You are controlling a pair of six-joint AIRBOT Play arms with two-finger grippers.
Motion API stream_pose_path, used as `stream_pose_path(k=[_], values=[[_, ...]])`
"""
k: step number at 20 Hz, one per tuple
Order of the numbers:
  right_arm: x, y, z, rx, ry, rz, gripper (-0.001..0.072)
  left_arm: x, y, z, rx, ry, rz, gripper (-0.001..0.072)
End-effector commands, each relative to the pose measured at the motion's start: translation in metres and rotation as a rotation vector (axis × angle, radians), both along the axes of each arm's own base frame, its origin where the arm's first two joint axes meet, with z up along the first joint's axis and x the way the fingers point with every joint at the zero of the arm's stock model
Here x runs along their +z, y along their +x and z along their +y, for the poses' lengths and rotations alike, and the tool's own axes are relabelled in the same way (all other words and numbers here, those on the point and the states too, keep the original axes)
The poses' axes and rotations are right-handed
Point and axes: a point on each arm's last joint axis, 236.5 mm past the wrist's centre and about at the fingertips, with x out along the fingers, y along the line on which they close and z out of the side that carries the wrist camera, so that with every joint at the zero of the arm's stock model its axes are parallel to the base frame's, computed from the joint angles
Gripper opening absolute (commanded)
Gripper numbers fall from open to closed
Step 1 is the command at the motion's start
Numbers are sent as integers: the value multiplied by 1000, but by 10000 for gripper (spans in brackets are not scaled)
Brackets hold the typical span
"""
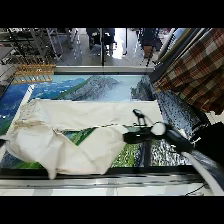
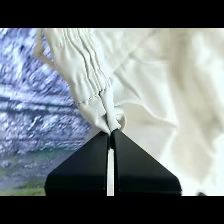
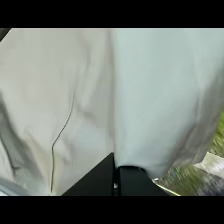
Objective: Fold the clothes and pants, and hang the long-sleeved shirts on hangers.
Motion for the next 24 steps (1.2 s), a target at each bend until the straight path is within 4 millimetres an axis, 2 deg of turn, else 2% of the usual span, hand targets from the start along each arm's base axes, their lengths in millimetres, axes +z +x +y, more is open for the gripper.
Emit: stream_pose_path(k=[1,2,3,4,5,6,7,8,9,10,11,13,14,16,17,18,19,21,22,24], values=[[83,-61,-103,-111,-290,-15,15,51,11,11,-91,130,-41,4],[118,-53,-103,-188,-241,-128,15,43,8,8,-134,168,11,4],[144,-35,-106,-252,-212,-242,15,26,0,1,-197,202,94,4],[155,-12,-115,-286,-231,-326,15,5,-9,-10,-254,219,185,3],[149,10,-127,-319,-268,-338,15,-14,-19,-19,-306,234,265,3],[124,31,-144,-355,-308,-264,16,-32,-29,-26,-353,248,339,4],[90,51,-160,-392,-316,-138,17,-47,-40,-29,-381,265,408,4],[60,71,-170,-384,-291,-26,20,-58,-48,-32,-403,272,452,4],[34,90,-175,-353,-233,82,133,-65,-51,-37,-416,260,466,4],[17,106,-182,-333,-181,159,420,-68,-53,-41,-420,239,471,5],[5,114,-189,-289,-138,218,507,-69,-54,-44,-423,225,472,6],[-6,113,-216,-279,-155,252,498,-68,-55,-45,-425,222,473,7],[-5,106,-230,-297,-156,257,499,-68,-57,-47,-429,213,478,7],[-4,75,-254,-349,-139,274,499,-68,-58,-51,-421,189,481,8],[-5,53,-258,-377,-102,283,499,-67,-56,-52,-411,177,474,8],[-6,30,-252,-388,-36,301,498,-66,-53,-55,-406,168,462,8],[-9,6,-237,-381,44,312,488,-65,-50,-57,-400,157,448,8],[-34,-27,-214,-412,105,320,435,-64,-46,-60,-393,142,429,7],[-50,-34,-206,-444,119,317,436,-63,-45,-61,-393,141,427,8],[-76,-24,-192,-485,170,257,440,-63,-45,-61,-393,141,427,8]])
